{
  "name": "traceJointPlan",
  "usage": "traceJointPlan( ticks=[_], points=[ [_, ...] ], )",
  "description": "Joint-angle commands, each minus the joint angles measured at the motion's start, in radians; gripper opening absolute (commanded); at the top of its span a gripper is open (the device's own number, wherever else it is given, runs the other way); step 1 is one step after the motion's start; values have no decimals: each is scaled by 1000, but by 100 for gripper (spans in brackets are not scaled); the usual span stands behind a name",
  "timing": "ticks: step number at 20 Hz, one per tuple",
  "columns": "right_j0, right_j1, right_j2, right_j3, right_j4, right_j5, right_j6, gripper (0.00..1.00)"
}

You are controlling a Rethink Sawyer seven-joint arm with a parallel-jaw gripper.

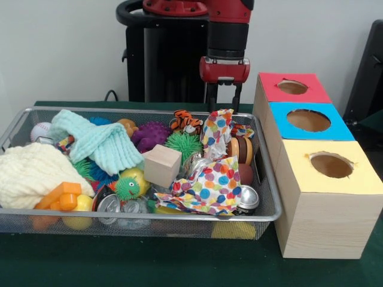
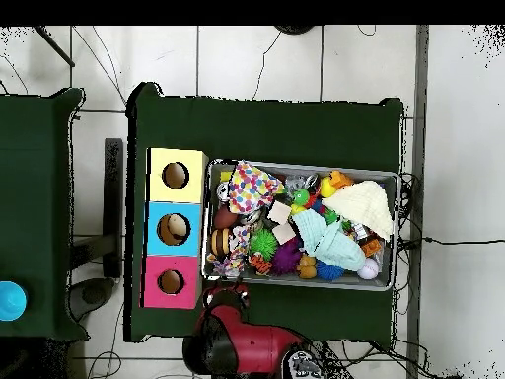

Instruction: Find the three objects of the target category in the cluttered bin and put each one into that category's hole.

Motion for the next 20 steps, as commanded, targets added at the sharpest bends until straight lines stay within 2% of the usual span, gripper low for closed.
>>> traceJointPlan(
  ticks=[1,4,12,20],
  points=[
    [-51,-73,62,-40,66,161,202,100],
    [-62,-127,82,-36,70,217,199,100],
    [-72,-153,110,-27,68,204,235,100],
    [-85,-113,187,-59,109,151,283,100]
  ],
)
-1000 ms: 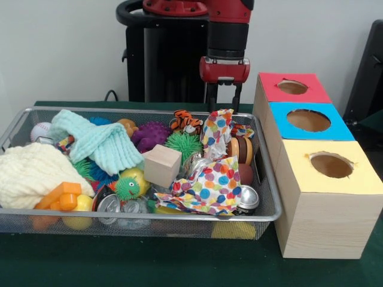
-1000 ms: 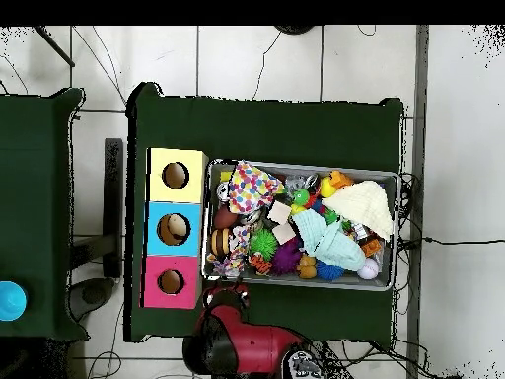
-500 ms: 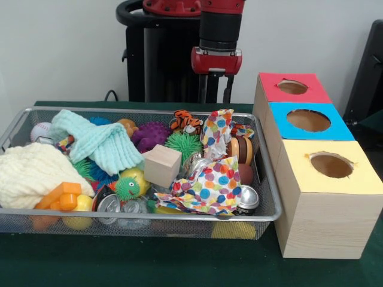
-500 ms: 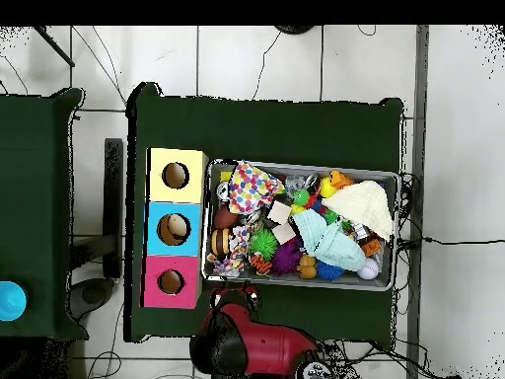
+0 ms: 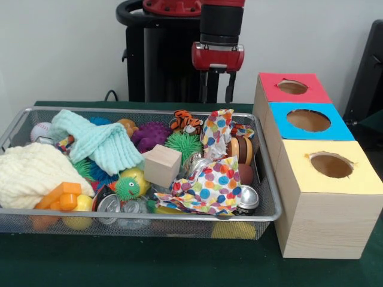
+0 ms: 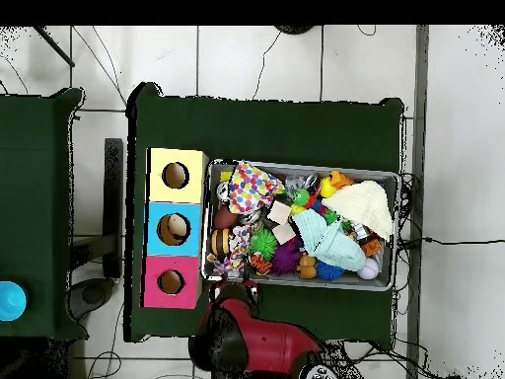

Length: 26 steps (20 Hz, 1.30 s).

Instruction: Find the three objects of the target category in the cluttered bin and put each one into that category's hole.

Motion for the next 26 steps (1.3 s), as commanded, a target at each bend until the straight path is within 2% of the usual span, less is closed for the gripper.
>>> traceJointPlan(
  ticks=[1,7,11,23,26],
  points=[
    [-23,33,161,-72,93,-7,290,100],
    [-18,91,161,-119,109,-74,282,100],
    [10,116,121,-134,127,-127,276,100],
    [56,89,39,-133,156,-214,240,100],
    [67,63,22,-128,165,-218,233,100]
  ],
)
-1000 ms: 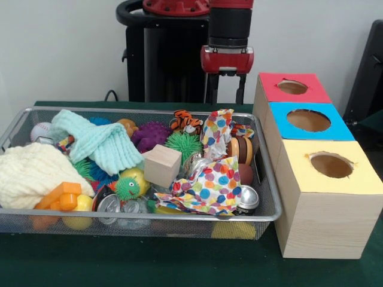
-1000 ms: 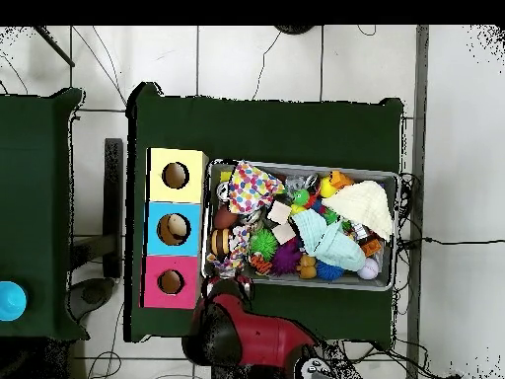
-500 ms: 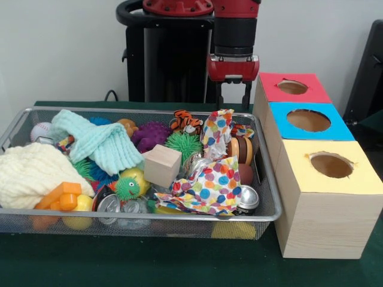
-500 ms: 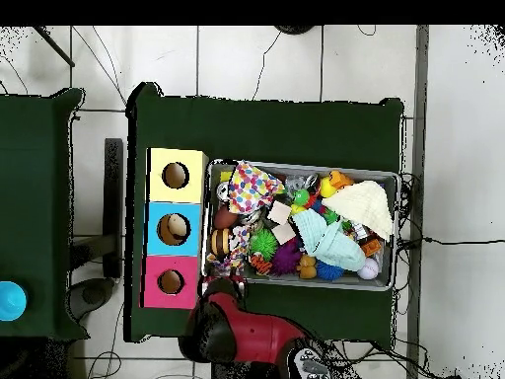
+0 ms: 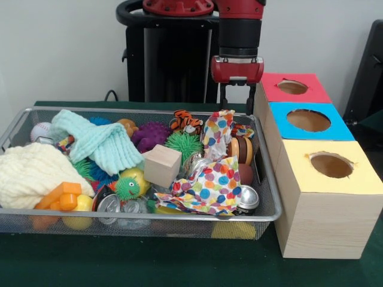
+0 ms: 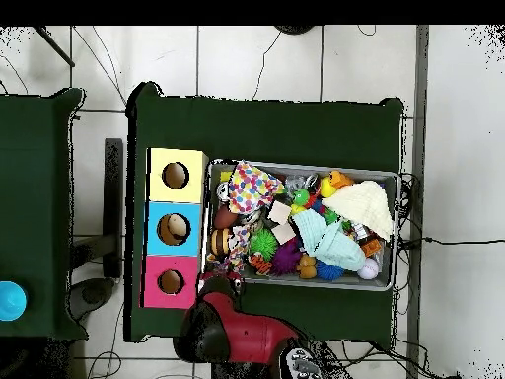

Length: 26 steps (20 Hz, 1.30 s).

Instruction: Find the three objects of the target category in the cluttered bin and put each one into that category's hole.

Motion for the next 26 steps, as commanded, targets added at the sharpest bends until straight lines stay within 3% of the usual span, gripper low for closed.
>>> traceJointPlan(
  ticks=[1,13,26],
  points=[
    [23,-15,-28,-122,83,-89,224,100],
    [115,21,-153,-171,135,-63,158,100],
    [113,112,-152,-218,122,-114,203,100]
  ],
)
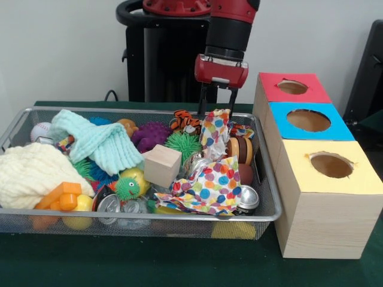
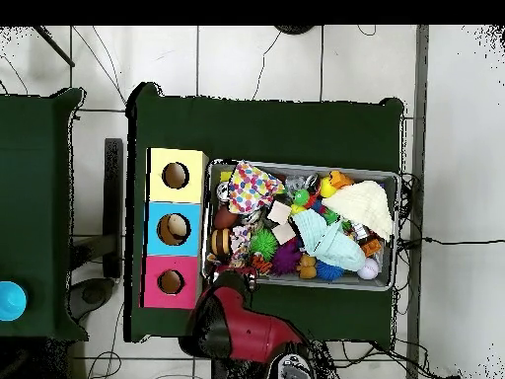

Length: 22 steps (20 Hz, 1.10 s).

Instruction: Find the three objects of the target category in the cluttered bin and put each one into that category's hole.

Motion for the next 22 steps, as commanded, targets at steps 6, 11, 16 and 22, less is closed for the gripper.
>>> traceJointPlan(
  ticks=[6,11,16,22],
  points=[
    [2,103,33,-140,55,-123,230,100],
    [-12,126,62,-144,49,-141,251,100],
    [-35,143,95,-137,36,-178,280,100],
    [-36,163,107,-134,42,-206,286,100]
  ],
)
